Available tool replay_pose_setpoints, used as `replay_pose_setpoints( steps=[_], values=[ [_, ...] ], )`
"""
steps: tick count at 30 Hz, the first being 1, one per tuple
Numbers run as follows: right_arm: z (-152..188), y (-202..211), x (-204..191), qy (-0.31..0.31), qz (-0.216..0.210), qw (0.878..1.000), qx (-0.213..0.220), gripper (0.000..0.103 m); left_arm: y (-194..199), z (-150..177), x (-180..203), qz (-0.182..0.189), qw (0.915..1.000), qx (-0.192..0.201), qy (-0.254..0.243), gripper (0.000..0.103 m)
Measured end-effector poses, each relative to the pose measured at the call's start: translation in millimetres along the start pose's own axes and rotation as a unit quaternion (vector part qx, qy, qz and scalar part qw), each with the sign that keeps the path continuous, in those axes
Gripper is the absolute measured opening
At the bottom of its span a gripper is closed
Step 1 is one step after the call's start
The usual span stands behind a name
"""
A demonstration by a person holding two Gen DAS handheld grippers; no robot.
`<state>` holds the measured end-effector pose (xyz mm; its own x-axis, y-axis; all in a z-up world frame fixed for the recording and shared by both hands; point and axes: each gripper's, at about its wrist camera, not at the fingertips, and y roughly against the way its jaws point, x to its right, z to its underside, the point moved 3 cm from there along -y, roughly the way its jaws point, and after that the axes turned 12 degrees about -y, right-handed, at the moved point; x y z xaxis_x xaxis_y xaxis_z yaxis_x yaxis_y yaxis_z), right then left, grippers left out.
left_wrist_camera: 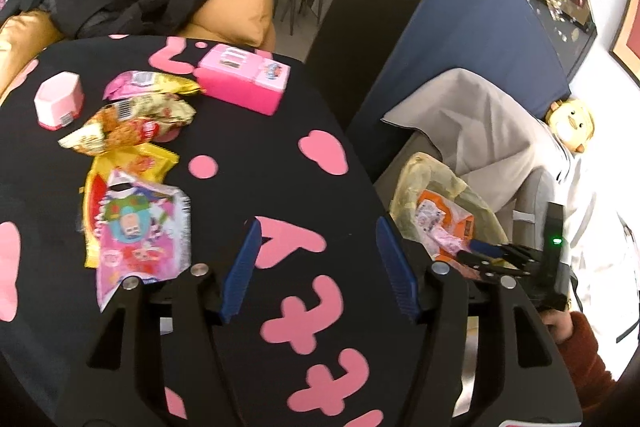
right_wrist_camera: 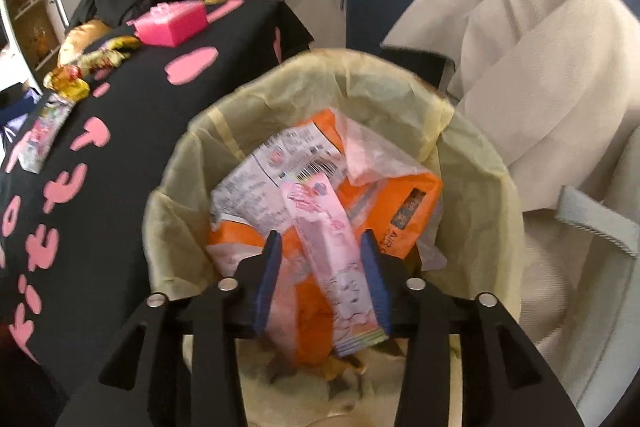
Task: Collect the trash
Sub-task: 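Move both tools back over the remaining candy packets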
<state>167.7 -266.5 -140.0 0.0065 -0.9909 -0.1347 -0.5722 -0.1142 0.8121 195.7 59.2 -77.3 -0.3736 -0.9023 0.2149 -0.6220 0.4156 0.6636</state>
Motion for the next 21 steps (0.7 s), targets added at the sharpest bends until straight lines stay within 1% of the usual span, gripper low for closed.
replay_pose_setpoints(
  steps=[3, 5, 9, 11, 14, 17, 19, 21],
  values=[
    [-5, 19, -7, 0.005, -0.003, 1.0, 0.024, 0.043, 5, 4, -13, -0.012, 0.9999, 0.003, 0.01, 0.057],
    [-11, 32, -11, 0.009, -0.007, 0.999, 0.04, 0.044, 11, 6, -24, -0.028, 0.9995, 0.009, 0.015, 0.057],
    [-23, 56, -36, 0.024, -0.035, 0.996, 0.076, 0.044, 26, 11, -48, -0.061, 0.9975, 0.026, 0.021, 0.057],
    [-27, 62, -49, 0.033, -0.047, 0.995, 0.087, 0.044, 35, 14, -62, -0.08, 0.9958, 0.035, 0.029, 0.057],
    [-32, 62, -75, 0.052, -0.068, 0.992, 0.095, 0.044, 47, 18, -85, -0.102, 0.9927, 0.044, 0.047, 0.057],
    [-34, 57, -103, 0.072, -0.1, 0.988, 0.09, 0.044, 58, 24, -105, -0.116, 0.9898, 0.051, 0.065, 0.057],
    [-34, 52, -126, 0.087, -0.115, 0.985, 0.093, 0.044, 63, 28, -116, -0.126, 0.9882, 0.054, 0.068, 0.057],
    [-34, 46, -147, 0.099, -0.129, 0.982, 0.093, 0.044, 65, 31, -124, -0.128, 0.9883, 0.052, 0.063, 0.057]
  ],
)
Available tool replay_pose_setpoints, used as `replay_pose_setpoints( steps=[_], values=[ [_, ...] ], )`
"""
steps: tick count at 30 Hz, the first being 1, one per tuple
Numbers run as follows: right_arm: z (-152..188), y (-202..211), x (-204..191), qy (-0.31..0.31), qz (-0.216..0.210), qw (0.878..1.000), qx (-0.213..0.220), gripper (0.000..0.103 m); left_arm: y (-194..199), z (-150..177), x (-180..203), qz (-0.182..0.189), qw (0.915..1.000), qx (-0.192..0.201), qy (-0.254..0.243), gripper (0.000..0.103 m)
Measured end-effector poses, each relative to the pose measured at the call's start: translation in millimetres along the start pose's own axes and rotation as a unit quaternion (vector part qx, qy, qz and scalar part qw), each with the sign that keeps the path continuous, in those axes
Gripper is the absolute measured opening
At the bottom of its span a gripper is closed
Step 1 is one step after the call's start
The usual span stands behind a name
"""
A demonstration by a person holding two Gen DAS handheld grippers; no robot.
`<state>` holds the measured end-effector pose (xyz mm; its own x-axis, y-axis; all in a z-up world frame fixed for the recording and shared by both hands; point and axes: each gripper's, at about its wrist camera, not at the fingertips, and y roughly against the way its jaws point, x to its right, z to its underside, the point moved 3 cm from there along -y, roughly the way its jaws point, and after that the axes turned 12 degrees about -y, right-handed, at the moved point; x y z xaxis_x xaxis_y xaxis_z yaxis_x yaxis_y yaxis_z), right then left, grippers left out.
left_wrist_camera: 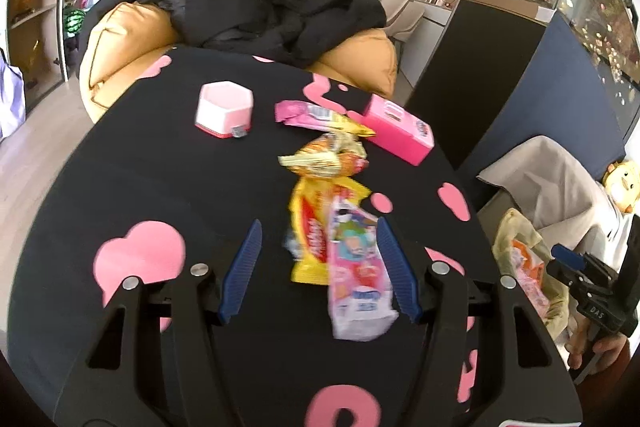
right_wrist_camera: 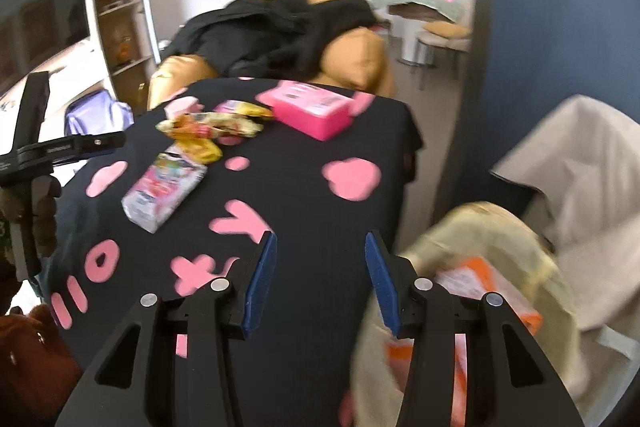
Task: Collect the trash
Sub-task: 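Move both tools back over the remaining candy packets, then grasp the pink-yellow candy wrapper with the left tool while the right tool grasps the clear cartoon pouch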
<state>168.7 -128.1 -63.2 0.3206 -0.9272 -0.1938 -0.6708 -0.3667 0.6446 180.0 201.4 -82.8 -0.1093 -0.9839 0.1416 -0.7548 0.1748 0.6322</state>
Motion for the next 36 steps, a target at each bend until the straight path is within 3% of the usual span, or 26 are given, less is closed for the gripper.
replay_pose_setpoints(
  steps=[4, 7, 9, 11, 13, 16, 19, 23, 26, 30, 36],
  values=[
    [-7, -26, -23, 0.004, -0.011, 1.0, -0.004, 0.044, -6, -6, -10, 0.009, 0.9997, -0.002, -0.022, 0.057],
    [-18, -50, -29, -0.003, -0.012, 1.0, -0.002, 0.044, -16, -29, -8, 0.046, 0.9971, 0.008, -0.06, 0.057],
    [-25, -65, -30, -0.009, -0.013, 1.0, -0.005, 0.044, -30, -53, -4, 0.074, 0.9923, 0.014, -0.098, 0.057],
    [-32, -78, -31, -0.016, -0.021, 1.0, -0.014, 0.044, -44, -74, 2, 0.076, 0.9861, 0.019, -0.147, 0.057],
    [-39, -92, -32, -0.02, -0.03, 0.999, -0.024, 0.044, -67, -94, 9, 0.073, 0.9727, 0.015, -0.22, 0.057],
    [-44, -106, -32, -0.027, -0.038, 0.998, -0.034, 0.044, -112, -113, 9, 0.081, 0.9602, -0.03, -0.266, 0.057],
    [-46, -116, -27, -0.04, -0.046, 0.997, -0.041, 0.044, -155, -122, 7, 0.087, 0.955, -0.076, -0.273, 0.057],
    [-45, -126, -16, -0.058, -0.053, 0.995, -0.061, 0.044, -201, -124, 12, 0.05, 0.9373, -0.131, -0.319, 0.057],
    [-42, -130, -12, -0.057, -0.052, 0.995, -0.07, 0.044, -221, -124, 16, 0.047, 0.9245, -0.165, -0.34, 0.058],
    [-37, -136, -10, -0.058, -0.054, 0.994, -0.079, 0.044, -229, -129, 9, 0.056, 0.9318, -0.185, -0.307, 0.059],
    [-29, -139, -20, -0.072, -0.072, 0.991, -0.093, 0.044, -232, -129, 6, 0.054, 0.9387, -0.184, -0.287, 0.064]
  ],
)
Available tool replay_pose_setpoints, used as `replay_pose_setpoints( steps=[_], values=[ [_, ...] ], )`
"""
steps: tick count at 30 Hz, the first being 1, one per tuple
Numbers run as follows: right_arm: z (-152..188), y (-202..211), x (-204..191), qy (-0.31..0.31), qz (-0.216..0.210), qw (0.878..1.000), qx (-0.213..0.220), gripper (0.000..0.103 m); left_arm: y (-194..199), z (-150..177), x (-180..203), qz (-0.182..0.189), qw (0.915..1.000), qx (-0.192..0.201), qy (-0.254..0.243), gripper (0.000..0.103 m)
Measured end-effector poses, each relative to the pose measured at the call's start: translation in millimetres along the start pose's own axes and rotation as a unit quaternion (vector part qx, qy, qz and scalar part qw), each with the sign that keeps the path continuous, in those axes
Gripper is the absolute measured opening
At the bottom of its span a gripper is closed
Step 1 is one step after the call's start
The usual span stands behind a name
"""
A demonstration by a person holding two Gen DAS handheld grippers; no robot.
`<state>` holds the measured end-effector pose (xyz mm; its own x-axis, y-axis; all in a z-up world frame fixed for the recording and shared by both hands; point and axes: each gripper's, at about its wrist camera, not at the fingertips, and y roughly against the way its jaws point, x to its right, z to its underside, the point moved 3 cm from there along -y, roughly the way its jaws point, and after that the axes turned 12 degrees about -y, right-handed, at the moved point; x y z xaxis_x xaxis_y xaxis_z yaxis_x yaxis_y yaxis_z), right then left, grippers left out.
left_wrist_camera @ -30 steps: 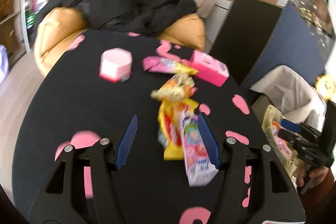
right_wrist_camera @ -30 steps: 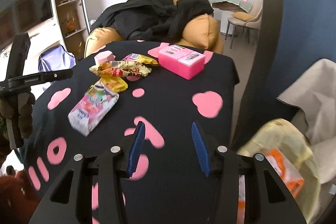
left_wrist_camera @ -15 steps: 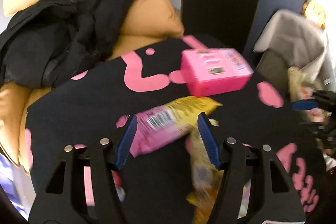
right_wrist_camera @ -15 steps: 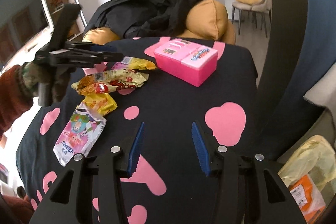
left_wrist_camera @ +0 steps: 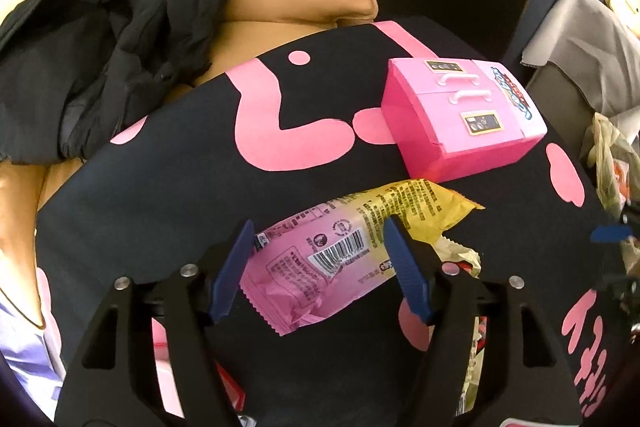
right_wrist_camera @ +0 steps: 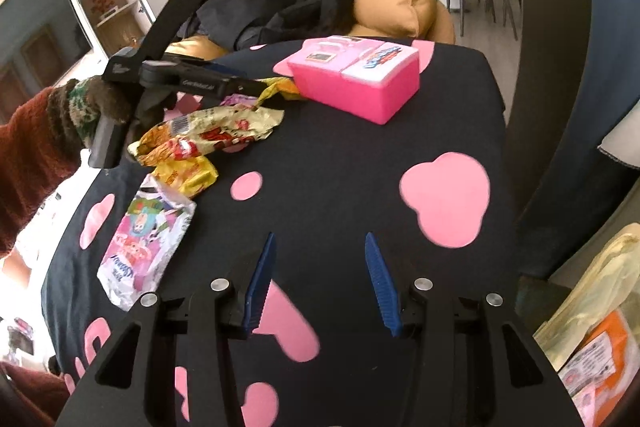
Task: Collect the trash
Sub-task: 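Grasp the pink-yellow candy wrapper with the left tool while the right tool grasps the clear cartoon pouch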
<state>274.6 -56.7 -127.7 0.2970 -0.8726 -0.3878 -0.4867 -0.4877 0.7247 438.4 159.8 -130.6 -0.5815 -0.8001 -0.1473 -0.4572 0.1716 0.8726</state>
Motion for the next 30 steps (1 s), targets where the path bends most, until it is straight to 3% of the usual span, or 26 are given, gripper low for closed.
replay_pose_setpoints(
  steps=[3, 8, 12, 14, 18, 21, 30],
  values=[
    [6, 8, -10, 0.009, -0.004, 1.0, 0.003, 0.044, 3, 1, 2, -0.002, 0.9999, -0.005, 0.011, 0.062],
    [16, 23, -15, 0.012, -0.002, 1.0, 0.01, 0.044, 16, 21, 23, -0.034, 0.9994, -0.003, 0.01, 0.038],
    [23, 36, -14, -0.001, -0.003, 1.0, 0.017, 0.044, 43, 49, 40, -0.015, 0.9984, 0.014, 0.052, 0.03],
    [25, 41, -16, -0.002, -0.001, 1.0, 0.022, 0.044, 59, 62, 47, -0.012, 0.9971, 0.03, 0.069, 0.02],
    [33, 42, -31, 0.004, 0.002, 1.0, 0.019, 0.044, 104, 92, 52, -0.032, 0.989, 0.075, 0.124, 0.019],
    [41, 37, -50, 0.014, -0.007, 1.0, 0.01, 0.044, 140, 121, 54, -0.049, 0.9772, 0.104, 0.178, 0.019],
    [72, 25, -118, 0.065, -0.029, 0.997, -0.014, 0.044, 188, 203, 64, -0.072, 0.9516, 0.136, 0.266, 0.02]
  ],
)
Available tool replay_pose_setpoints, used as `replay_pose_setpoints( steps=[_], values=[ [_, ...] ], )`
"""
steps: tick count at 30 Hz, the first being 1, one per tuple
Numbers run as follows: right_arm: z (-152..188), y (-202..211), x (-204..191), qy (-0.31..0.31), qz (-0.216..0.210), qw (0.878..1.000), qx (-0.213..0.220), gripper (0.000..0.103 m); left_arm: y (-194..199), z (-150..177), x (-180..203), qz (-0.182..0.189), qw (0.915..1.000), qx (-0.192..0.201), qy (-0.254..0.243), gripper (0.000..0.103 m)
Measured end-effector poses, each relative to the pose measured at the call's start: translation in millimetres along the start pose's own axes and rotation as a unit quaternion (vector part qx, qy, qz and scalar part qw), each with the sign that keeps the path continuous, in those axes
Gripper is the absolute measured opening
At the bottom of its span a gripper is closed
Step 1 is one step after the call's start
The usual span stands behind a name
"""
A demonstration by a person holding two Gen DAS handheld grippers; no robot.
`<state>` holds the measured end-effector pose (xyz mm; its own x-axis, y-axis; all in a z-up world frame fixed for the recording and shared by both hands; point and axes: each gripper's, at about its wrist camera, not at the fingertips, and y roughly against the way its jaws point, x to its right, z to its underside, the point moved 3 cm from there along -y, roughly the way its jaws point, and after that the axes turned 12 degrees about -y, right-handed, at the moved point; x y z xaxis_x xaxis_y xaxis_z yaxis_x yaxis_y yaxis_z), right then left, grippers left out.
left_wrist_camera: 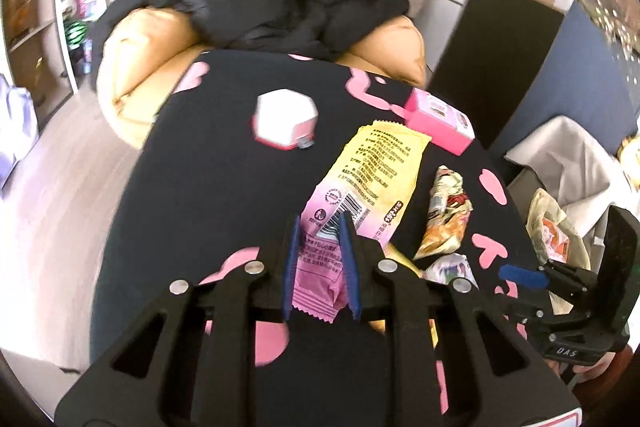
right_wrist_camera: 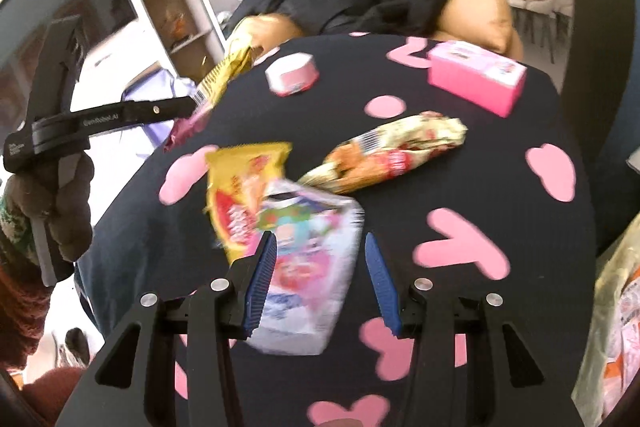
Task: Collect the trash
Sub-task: 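Grasp the pink-yellow candy wrapper with the left tool while the right tool grasps the clear cartoon pouch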
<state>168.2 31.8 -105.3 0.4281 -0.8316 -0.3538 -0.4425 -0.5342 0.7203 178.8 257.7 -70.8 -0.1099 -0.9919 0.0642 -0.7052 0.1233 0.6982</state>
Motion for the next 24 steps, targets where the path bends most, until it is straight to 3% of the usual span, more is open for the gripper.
replay_pose_setpoints(
  steps=[7, 13, 24],
  values=[
    [14, -20, -11, 0.021, 0.035, 0.999, -0.029, 0.044, 19, 46, -13, 0.004, 0.9994, -0.013, 0.031, 0.02],
    [14, -21, 21, 0.02, 0.098, 0.995, -0.023, 0.045, 23, 70, -12, 0.018, 0.9984, -0.031, 0.043, 0.02],
    [5, -11, 57, -0.073, 0.078, 0.994, -0.009, 0.049, 6, 71, 19, 0.036, 0.9975, -0.06, 0.004, 0.023]
  ],
)
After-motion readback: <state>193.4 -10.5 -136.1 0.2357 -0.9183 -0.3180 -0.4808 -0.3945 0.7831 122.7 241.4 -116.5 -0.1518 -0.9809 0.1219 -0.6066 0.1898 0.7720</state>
